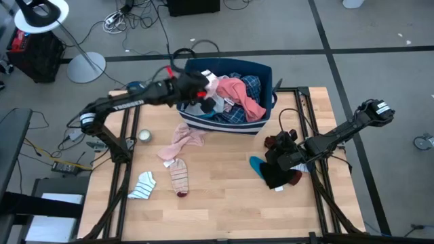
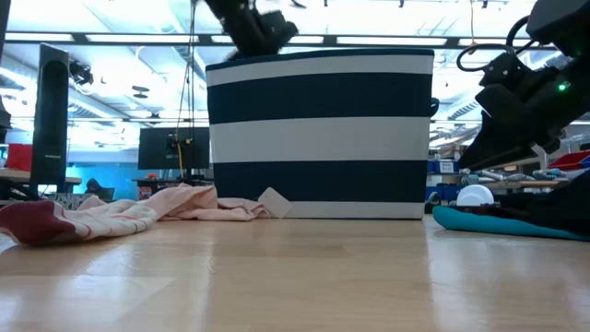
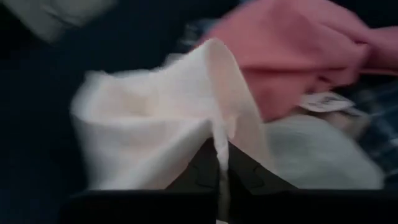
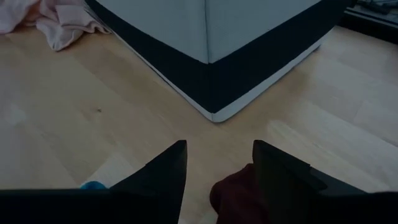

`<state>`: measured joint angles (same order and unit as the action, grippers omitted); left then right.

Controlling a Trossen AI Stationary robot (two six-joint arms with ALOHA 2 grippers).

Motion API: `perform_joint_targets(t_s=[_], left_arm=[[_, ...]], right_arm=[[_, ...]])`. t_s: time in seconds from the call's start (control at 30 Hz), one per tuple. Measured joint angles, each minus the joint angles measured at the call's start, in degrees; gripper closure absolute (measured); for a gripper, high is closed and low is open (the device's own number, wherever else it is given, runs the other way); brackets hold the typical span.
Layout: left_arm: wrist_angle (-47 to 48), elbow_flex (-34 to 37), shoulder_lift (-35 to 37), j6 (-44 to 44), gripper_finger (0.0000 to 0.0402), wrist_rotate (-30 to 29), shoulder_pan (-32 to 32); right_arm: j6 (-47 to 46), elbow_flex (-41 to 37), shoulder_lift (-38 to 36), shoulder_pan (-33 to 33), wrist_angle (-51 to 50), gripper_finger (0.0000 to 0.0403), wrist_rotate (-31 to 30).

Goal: Sort clothes
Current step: Put the white boxer into the blue bin, then put the right striped white sock into the blue bin

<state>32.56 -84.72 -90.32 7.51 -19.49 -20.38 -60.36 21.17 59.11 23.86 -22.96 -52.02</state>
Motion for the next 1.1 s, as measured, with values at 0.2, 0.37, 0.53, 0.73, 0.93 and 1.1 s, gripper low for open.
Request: perform_joint_targets(t_s=[0.2, 0.37, 0.53, 0.73, 0.93, 1.1], left_arm=[[-11.95, 10.7, -0.04, 8.33, 0.0358, 9.12, -2.12], [-11.46, 12.73, 0.06, 12.07, 0.0306, 15.97, -4.82], [-11.06, 10.35, 0.86, 11.0, 0.0272, 24.64, -6.27], [-6.03, 1.63, 3.47, 9.01, 0.0269, 26.53, -5.68], [3.42, -3.12, 8.66, 5.27, 0.0269, 20.25, -3.3], [12.85, -3.09, 14.12, 4.7, 0.0269, 14.79, -0.22]], right_arm=[[0.05, 0.0, 0.0, 0.0, 0.09, 0.022, 0.65], [0.05, 0.0, 0.0, 0.0, 0.07, 0.022, 0.69], [0.05, 0.0, 0.0, 0.0, 0.09, 0.0224, 0.71], [-0.02, 0.0, 0.0, 0.0, 0.46, 0.0226, 2.16], [0.03, 2.85, -1.73, 0.0, -3.67, 0.0225, 8.46], [-3.28, 8.56, -4.82, 0.87, -14.09, 0.0227, 12.06]])
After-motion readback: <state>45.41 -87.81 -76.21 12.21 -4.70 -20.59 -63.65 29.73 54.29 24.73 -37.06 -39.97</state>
